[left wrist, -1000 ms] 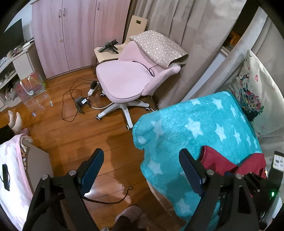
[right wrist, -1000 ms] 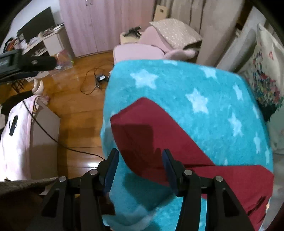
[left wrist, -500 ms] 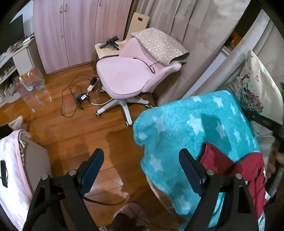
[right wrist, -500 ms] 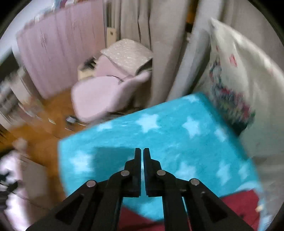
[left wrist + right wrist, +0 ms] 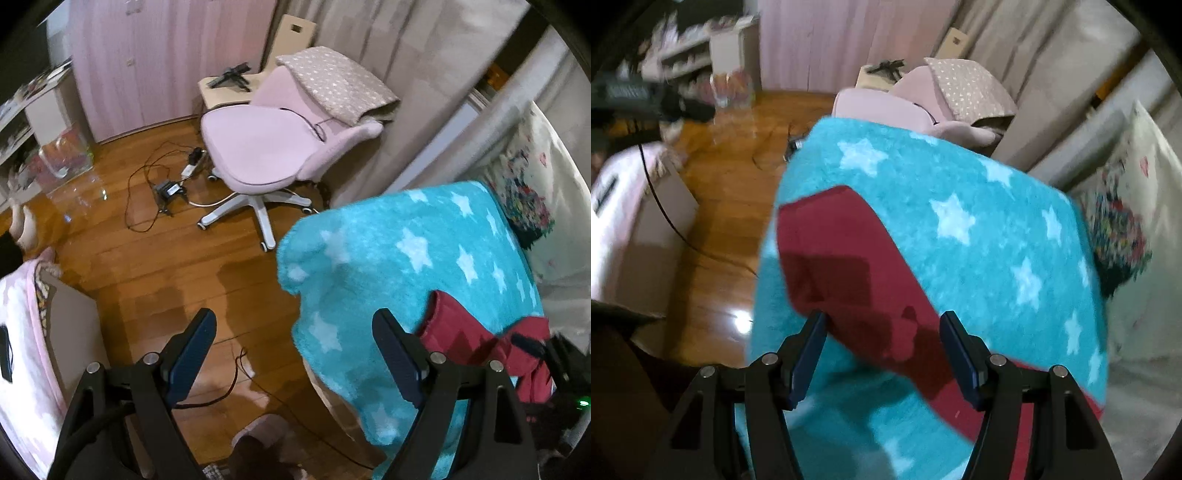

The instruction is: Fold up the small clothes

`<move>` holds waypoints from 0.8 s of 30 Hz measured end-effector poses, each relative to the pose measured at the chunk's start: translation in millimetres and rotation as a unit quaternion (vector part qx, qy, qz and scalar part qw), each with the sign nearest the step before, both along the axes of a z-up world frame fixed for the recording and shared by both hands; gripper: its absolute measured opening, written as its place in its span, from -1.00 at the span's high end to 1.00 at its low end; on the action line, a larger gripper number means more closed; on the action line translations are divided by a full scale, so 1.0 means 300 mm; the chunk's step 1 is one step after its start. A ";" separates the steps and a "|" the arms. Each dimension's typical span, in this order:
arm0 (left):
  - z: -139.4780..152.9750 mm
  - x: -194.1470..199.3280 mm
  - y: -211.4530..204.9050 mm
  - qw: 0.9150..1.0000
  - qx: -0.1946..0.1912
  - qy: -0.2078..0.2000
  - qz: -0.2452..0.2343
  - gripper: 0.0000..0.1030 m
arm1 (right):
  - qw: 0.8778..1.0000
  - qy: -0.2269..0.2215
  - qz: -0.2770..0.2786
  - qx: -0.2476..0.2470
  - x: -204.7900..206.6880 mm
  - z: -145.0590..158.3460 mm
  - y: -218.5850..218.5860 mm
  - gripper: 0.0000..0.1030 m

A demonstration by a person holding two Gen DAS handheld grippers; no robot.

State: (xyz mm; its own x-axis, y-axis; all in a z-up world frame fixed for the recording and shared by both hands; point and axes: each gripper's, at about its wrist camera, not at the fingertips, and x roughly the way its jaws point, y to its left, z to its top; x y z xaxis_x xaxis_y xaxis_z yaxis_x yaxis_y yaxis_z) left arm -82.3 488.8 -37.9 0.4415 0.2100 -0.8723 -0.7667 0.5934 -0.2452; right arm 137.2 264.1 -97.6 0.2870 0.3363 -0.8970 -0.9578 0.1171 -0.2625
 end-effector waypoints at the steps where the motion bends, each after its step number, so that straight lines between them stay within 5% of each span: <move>1: 0.000 0.006 -0.006 1.000 0.000 0.000 -0.004 -0.66 | 1.000 -0.004 0.008 -0.013 0.000 -0.032 0.016 0.56; 2: 0.001 0.015 -0.014 1.000 0.001 0.001 -0.008 -0.66 | 0.999 -0.005 0.008 -0.041 -0.001 -0.061 0.029 0.81; 4: 0.006 0.030 -0.020 1.000 0.004 0.001 -0.013 -0.66 | 0.999 -0.003 -0.003 -0.042 0.030 -0.055 0.045 0.82; 8: 0.024 0.094 -0.028 0.999 0.015 -0.010 -0.039 -0.66 | 0.993 0.004 -0.108 0.040 0.230 0.023 0.128 0.78; 11: 0.030 0.205 -0.073 0.993 0.040 -0.026 -0.107 -0.67 | 0.976 0.026 -0.205 0.067 0.417 0.011 0.176 0.75; 13: 0.020 0.276 -0.104 0.987 0.045 -0.030 -0.151 -0.67 | 0.961 0.079 -0.254 0.079 0.502 0.006 0.157 0.69; 15: 0.009 0.355 -0.129 0.979 0.051 -0.029 -0.196 -0.67 | 0.939 0.133 -0.294 0.116 0.543 0.039 0.077 0.25; 17: 0.001 0.418 -0.136 0.972 0.056 -0.033 -0.227 -0.67 | 0.924 0.139 -0.324 0.148 0.549 0.079 -0.017 -0.04; 24: -0.133 0.644 -0.070 0.966 -0.003 -0.011 -0.259 -0.67 | 0.879 0.156 -0.411 0.182 0.538 0.117 -0.348 -0.04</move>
State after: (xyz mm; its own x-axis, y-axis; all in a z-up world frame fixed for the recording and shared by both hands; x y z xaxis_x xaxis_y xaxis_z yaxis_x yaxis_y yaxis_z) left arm 111.0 467.8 -77.9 0.5050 -0.0489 -0.8618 -0.3627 0.8939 -0.2633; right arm 298.6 159.8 -62.4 0.3259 0.4111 -0.8513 -0.5287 0.8258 0.1964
